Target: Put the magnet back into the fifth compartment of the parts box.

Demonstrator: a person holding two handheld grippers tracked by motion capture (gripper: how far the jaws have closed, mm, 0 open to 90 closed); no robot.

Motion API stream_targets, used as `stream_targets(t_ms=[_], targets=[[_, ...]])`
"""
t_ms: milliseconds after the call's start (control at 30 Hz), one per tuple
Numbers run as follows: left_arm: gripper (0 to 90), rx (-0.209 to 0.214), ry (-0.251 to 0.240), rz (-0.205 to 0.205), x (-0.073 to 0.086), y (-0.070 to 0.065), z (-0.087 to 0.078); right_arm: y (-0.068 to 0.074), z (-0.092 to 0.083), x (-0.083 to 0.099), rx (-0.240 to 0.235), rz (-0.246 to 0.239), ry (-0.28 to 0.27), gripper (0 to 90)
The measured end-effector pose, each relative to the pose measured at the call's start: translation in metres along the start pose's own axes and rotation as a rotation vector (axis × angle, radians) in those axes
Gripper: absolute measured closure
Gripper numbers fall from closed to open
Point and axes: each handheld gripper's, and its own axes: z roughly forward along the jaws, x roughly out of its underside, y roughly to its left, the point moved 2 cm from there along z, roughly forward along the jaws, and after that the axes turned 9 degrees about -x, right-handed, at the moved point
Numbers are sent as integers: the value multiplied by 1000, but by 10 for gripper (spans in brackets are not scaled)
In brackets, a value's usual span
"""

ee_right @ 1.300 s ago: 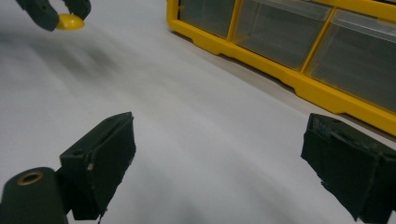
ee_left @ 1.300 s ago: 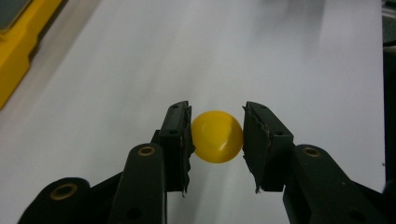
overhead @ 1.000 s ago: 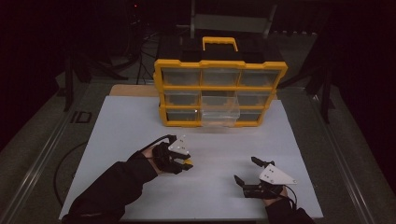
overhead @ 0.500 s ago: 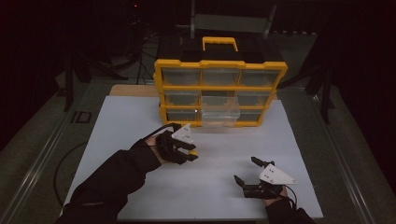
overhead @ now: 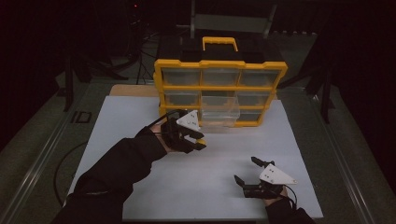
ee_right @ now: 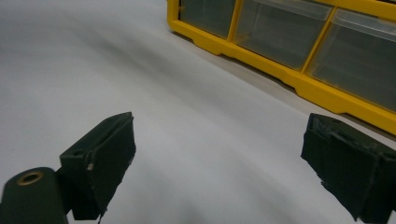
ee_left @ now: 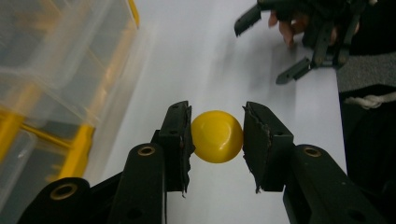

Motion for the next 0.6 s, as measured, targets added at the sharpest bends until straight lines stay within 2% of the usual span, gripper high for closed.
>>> stream_targets(t_ms=[167, 200, 300, 400, 600], targets=[[628, 10, -31, -3, -13, 7, -7, 0, 0, 0, 0, -4, 0, 96], [629, -1, -34, 0, -17, 9, -10, 0, 0, 0, 0, -3, 0, 96], [629, 1, -51, -3, -25, 14, -15, 0, 0, 0, -1, -1, 0, 96], [628, -11, -55, 4, -32, 19, -19, 1, -1, -1, -1, -3, -1, 96], [629, -4, -70, -5, -42, 27, -22, 1, 0, -1, -2, -1, -1, 96]])
